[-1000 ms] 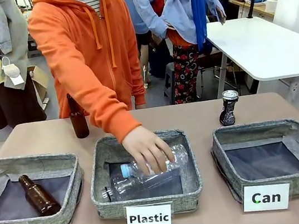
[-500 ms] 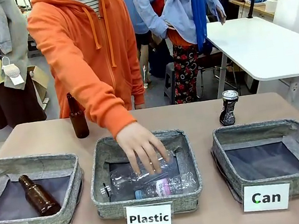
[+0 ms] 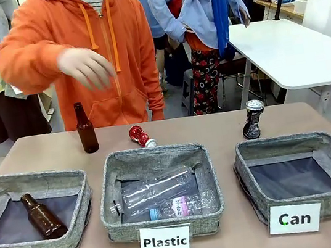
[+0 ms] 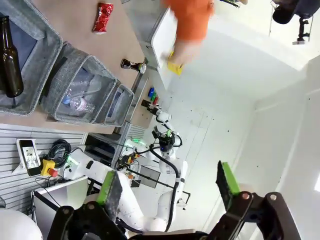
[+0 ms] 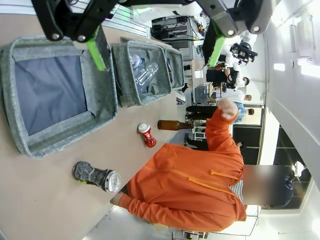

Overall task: Sort the can waste into the basket.
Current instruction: Pick up the can waste from the table and place it in the right Fabric basket.

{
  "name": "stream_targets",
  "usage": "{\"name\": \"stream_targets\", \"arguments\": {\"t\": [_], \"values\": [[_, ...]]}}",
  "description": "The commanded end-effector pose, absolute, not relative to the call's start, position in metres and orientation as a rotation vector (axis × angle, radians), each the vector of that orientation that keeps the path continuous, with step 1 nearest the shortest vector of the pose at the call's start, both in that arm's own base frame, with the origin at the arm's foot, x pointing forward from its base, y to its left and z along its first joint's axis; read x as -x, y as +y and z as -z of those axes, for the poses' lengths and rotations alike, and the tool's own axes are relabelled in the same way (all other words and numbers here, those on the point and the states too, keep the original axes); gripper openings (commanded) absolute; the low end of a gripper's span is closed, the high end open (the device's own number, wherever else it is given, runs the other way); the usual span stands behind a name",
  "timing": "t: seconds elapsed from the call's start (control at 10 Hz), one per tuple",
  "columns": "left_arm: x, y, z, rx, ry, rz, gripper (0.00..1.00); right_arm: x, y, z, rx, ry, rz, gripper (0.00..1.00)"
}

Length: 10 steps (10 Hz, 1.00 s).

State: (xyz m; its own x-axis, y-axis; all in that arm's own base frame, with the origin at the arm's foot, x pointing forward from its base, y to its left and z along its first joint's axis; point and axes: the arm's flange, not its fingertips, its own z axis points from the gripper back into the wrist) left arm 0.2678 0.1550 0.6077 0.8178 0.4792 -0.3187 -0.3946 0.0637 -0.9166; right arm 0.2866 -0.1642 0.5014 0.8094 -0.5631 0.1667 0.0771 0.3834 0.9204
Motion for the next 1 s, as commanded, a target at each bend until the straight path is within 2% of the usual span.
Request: {"name": "stream_targets", "arguments": {"t": [0.0,0.4,0.6,0.9], "values": [[-0.291,0.122,-0.627,1.226,-0.035,-0.755,1.0,-0.288,-0.163,-0.5,-1.133,-0.535,0.41,1.0],[-0.376,-0.018,-0.651,0.725,-0.033,-0.733,1.0,-0.288,-0.163,-0.5,-1.133,-0.535,0.41,1.0],[-0.43,-0.101,-0.63,0.482,-0.09,-0.757,1.0,-0.288,-0.163,-0.5,-1.133,-0.535,0.41,1.0],[-0.503,-0.222,-0.58,0.272,-0.178,-0.594,1.0,-0.288,-0.163,-0.5,-1.133,-0.535,0.41,1.0]]}}
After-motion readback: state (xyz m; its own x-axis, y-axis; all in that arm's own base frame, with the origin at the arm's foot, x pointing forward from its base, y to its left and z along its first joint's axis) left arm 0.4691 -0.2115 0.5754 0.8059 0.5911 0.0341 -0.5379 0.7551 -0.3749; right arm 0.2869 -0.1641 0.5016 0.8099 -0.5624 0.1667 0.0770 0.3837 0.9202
